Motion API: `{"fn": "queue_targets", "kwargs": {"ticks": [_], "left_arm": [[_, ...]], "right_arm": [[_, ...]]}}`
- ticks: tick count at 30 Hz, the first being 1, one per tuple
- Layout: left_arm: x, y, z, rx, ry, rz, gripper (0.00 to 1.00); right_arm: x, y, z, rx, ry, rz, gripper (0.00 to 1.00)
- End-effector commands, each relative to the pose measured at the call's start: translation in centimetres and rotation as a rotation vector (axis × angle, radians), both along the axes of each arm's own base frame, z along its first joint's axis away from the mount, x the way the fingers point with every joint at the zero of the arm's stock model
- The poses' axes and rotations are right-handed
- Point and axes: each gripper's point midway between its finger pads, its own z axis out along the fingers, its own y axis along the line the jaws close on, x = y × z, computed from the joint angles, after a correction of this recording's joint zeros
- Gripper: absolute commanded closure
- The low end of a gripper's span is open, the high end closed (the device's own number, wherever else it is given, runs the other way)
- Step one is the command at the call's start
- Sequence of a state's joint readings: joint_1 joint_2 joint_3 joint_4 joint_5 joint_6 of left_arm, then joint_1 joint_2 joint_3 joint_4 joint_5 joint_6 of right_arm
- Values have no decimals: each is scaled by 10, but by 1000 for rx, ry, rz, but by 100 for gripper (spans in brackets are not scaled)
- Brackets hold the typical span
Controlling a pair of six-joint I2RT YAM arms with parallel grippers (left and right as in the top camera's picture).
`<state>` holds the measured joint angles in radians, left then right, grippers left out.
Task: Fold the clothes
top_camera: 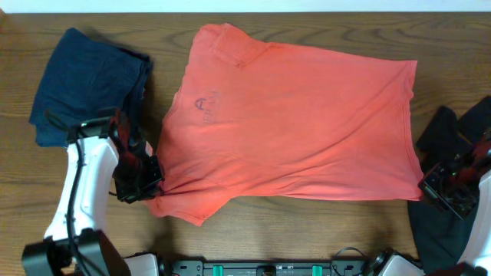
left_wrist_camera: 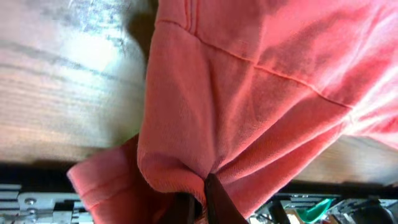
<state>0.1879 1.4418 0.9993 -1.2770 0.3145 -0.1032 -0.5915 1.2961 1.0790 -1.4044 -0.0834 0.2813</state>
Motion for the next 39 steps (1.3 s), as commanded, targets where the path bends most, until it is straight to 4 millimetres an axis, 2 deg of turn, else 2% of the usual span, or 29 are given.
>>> {"fn": "queue_targets", "kwargs": {"ticks": [1,5,12,20,23,30,39], "left_arm": [[3,4,13,13,-64,-5,94],[6,6,33,25,-119,1,94],[10,7,72,39,-183,1,94],[14,1,77,5,-207,6,94],[33,-10,81,-56,-294,2,95],[94,-17,92,-39,-544,-24,94],[148,-49,100,-47,-741,-152,94]], "right_arm": [[6,-4,24,-27,-61,-28,99],[8,5,38,3,-92,-22,99],[-5,16,40,47,-43,3,99],[-6,17,40,52,-39,2,99],[8,11,39,34,-100,-1,99],[47,-10,35,-11,-218,-70,99],[79,-27,14,-2,-237,-124,99]]}}
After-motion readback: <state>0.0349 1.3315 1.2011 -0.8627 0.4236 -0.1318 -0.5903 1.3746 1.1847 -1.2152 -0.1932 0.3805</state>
